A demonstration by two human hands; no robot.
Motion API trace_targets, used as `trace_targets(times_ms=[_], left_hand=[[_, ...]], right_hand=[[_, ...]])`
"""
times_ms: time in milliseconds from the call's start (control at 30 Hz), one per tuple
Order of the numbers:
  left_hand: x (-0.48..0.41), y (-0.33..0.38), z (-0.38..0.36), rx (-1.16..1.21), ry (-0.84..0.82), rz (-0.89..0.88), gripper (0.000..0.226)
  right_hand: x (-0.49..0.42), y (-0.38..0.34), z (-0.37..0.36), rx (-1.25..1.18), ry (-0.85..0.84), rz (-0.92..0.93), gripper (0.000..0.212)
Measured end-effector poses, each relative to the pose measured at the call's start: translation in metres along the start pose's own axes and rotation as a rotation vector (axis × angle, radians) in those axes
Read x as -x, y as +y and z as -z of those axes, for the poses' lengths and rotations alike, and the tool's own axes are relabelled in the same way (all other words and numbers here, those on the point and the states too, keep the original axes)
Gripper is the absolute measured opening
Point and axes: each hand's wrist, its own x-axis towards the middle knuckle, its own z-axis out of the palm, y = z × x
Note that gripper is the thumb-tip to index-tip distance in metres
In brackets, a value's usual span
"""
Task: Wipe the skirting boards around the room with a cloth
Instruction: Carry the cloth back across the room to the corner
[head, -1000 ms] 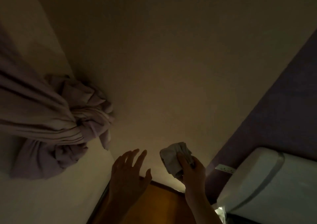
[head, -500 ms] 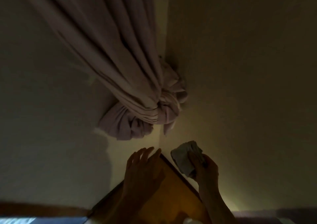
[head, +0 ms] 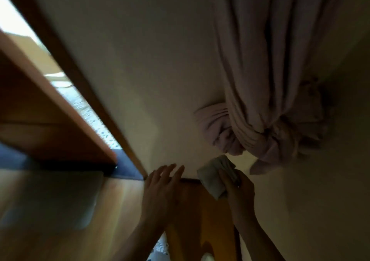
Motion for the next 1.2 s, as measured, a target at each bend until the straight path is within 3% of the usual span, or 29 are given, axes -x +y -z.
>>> trace_targets(times_ms=[67,200,367,467,533,733,1200], left_hand=[[0.028,-0.012,-0.001,0.004,0.034,0.141,0.067],[0.080,-0.036,0.015,-0.041,0.116,0.362,0.059],[0.150,-0.064,0.037,-0.047,0.194,0.685,0.060],[0.189,-0.086,0.046,-0.060,0.248,0.834,0.059],[0.212,-0.102,0.051,-0.080,0.252,0.912,0.058],[0.279,-0.163,0.066,-0.116,0.325,1.051,0.057],[0.393,-0.322,0.109,-0.131,0.363,1.199,0.057]], right_hand=[[-0.002,0.002,-0.025,-0.055,-0.099,-0.049,0.020],[0.013,0.008,-0.080,0.044,-0.268,0.027,0.008],[0.046,0.002,-0.152,0.092,-0.521,0.024,0.016],[0.075,0.000,-0.200,0.129,-0.634,0.057,0.035],[0.094,0.002,-0.231,0.133,-0.684,0.088,0.031],[0.152,0.006,-0.320,0.102,-0.883,0.019,0.013],[0.263,0.023,-0.522,0.161,-1.081,0.001,0.013]])
